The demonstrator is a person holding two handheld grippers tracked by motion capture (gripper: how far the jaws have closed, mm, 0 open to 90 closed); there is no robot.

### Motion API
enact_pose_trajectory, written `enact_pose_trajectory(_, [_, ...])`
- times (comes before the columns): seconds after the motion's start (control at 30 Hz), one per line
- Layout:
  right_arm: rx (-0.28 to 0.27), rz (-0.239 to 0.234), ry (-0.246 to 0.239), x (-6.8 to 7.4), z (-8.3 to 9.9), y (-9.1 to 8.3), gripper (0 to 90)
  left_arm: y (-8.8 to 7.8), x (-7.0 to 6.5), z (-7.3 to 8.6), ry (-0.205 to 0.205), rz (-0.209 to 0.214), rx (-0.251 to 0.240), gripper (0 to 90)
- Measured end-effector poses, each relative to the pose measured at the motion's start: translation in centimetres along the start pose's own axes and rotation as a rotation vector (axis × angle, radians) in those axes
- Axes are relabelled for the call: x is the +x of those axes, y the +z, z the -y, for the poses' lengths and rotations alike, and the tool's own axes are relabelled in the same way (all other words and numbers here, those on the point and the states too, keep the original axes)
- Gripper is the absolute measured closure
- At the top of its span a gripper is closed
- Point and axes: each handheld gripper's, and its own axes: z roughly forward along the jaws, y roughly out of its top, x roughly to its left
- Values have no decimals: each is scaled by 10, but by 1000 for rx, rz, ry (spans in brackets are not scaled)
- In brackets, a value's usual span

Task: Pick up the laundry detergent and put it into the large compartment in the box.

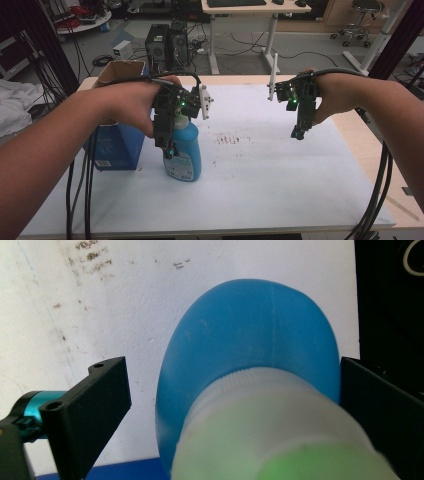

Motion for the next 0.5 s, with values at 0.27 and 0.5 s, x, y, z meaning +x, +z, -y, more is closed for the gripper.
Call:
enact_pose_trajectory(0.27, [1, -1, -1, 0, 1, 0, 27, 2, 0, -1, 4, -7, 10, 23])
enact_pose_trajectory(0.5, [-1, -1, -8, 0, -2, 1, 27, 2, -1, -1, -7, -22, 25, 62])
